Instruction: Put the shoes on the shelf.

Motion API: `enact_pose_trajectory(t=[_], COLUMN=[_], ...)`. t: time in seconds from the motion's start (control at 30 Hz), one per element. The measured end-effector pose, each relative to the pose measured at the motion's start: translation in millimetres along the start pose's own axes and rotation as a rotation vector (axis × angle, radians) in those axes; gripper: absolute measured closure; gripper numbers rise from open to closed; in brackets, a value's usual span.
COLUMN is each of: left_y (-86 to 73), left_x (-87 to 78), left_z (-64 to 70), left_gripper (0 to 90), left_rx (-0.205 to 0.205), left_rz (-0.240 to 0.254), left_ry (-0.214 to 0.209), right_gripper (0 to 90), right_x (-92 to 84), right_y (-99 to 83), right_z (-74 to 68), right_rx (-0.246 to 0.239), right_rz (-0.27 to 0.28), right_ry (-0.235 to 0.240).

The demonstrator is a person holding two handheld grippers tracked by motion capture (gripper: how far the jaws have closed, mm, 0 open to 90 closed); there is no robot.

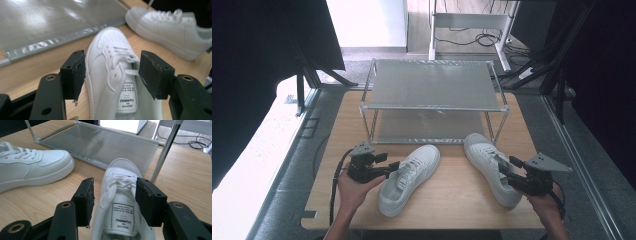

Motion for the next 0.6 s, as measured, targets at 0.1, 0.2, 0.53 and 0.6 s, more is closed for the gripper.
enact_pose_trajectory(t=[0.1, 0.2, 0.53, 0.6], left_y=[-5.4, -12.9, -16.8, -17.7], left_x=[7.4, 16.3, 29.5, 32.0], left_z=[0.6, -4.3, -3.3, -3.5], left_gripper=[40.9, 44.1, 49.0, 49.7], left_rx=[0.025, 0.059, 0.088, 0.101], left_rz=[-0.050, -0.110, -0.158, -0.172], left_ry=[0.018, 0.084, 0.140, 0.163], right_gripper=[49.6, 49.4, 49.3, 49.3], right_x=[2.8, 4.6, 16.3, 18.2], right_y=[-1.1, -5.1, -18.0, -18.5], right_z=[5.4, 12.3, 24.8, 25.5], right_rx=[0.012, 0.025, 0.042, 0.039], right_rz=[-0.014, -0.030, -0.096, -0.101], right_ry=[0.002, -0.011, -0.034, -0.036])
Point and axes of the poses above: each handheld gripper's, and its own axes: x roughly forward along the jaws, y roughly out of its top, z roughly to its right, the point moved 7 cm from there along x, roughly forward along the jaws, and after that the axes turned 11 degrees about -x, right-handed, at the moved point
